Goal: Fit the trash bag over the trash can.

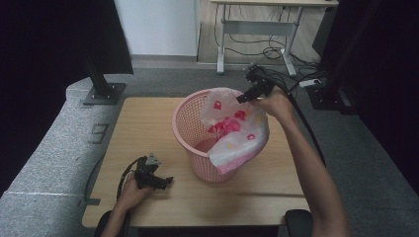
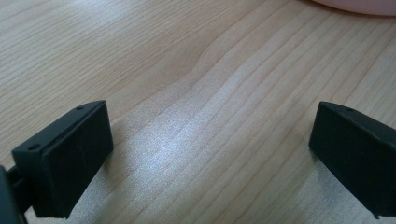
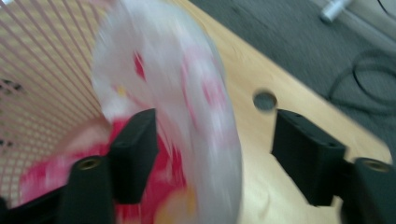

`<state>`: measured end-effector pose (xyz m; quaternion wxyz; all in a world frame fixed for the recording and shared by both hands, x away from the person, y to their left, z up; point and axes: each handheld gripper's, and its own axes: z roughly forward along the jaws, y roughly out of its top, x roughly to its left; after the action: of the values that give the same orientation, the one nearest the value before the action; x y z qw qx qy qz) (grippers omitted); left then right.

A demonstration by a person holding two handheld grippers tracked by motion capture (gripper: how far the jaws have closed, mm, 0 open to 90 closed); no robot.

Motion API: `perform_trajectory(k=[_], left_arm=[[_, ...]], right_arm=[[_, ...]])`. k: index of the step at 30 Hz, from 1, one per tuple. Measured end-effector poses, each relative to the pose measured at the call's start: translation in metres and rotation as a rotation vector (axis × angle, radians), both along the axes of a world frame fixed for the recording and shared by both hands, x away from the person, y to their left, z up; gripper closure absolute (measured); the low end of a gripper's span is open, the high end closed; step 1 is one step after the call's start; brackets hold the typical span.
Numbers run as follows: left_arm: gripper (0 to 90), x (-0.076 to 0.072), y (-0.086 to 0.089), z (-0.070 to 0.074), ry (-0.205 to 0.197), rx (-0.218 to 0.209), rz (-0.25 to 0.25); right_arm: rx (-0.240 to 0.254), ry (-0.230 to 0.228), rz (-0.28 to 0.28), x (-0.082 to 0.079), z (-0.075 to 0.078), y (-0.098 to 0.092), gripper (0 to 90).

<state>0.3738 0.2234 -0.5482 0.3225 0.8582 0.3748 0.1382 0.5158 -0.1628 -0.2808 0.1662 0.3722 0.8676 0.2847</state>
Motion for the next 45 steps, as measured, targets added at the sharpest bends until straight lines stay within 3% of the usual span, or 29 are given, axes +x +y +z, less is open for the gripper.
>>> perform_trajectory(k=[5, 6, 8, 10, 12, 17, 20, 23, 25, 26, 27, 29, 31, 34, 37, 40, 45], left_arm=[[0.0, 0.0, 0.0, 0.0, 0.0, 0.0, -0.004], [0.0, 0.0, 0.0, 0.0, 0.0, -0.001, -0.005], [0.0, 0.0, 0.0, 0.0, 0.0, -0.001, -0.007], [0.0, 0.0, 0.0, 0.0, 0.0, -0.002, -0.008], [0.0, 0.0, 0.0, 0.0, 0.0, 0.0, -0.01], [0.0, 0.0, 0.0, 0.0, 0.0, 0.0, -0.01], [0.0, 0.0, 0.0, 0.0, 0.001, 0.0, -0.006], [0.0, 0.0, 0.0, 0.0, 0.001, 0.0, -0.006], [0.0, 0.0, 0.0, 0.0, 0.001, 0.001, -0.007], [0.0, 0.0, 0.0, 0.0, 0.001, 0.0, -0.008], [0.0, 0.0, 0.0, 0.0, 0.001, 0.001, -0.008], [0.0, 0.0, 0.0, 0.0, 0.001, 0.0, -0.011], [0.0, 0.0, 0.001, 0.0, 0.003, 0.001, -0.019], [0.0, 0.001, 0.001, 0.002, 0.019, 0.016, -0.036], [0.0, 0.002, 0.002, 0.004, 0.039, 0.034, -0.048], [0.0, 0.001, 0.004, 0.006, 0.053, 0.048, -0.061], [3.0, 0.001, 0.007, 0.008, 0.064, 0.059, -0.068]], right_arm=[[-0.04, -0.021, 0.102, 0.029, -0.009, 0.043, 30.2], [-0.055, -0.021, 0.117, 0.034, -0.012, 0.051, 32.6], [-0.071, -0.008, 0.145, 0.041, -0.019, 0.064, 48.1], [-0.095, -0.008, 0.155, 0.043, -0.024, 0.072, 50.6], [-0.079, 0.013, 0.124, 0.042, -0.023, 0.07, 53.2], [-0.095, 0.07, 0.044, 0.028, -0.018, 0.046, 64.9], [-0.078, 0.096, -0.007, 0.01, -0.017, 0.021, 70.9], [-0.065, 0.104, -0.053, -0.007, -0.017, 0.002, 70.4], [-0.071, 0.117, -0.064, -0.017, -0.016, -0.009, 66.0], [-0.073, 0.105, -0.064, -0.019, -0.015, -0.012, 58.1], [-0.063, 0.07, -0.067, -0.019, -0.013, -0.015, 47.9], [-0.024, 0.015, -0.056, -0.015, -0.007, -0.017, 36.0], [0.022, -0.031, -0.024, -0.008, -0.002, -0.012, 32.3], [0.036, -0.035, 0.006, 0.004, -0.003, 0.002, 31.8], [-0.015, -0.009, 0.031, 0.018, -0.011, 0.017, 38.2], [-0.05, 0.004, 0.021, 0.025, -0.016, 0.02, 48.2], [-0.001, 0.028, 0.026, 0.02, -0.017, 0.007, 69.7]])
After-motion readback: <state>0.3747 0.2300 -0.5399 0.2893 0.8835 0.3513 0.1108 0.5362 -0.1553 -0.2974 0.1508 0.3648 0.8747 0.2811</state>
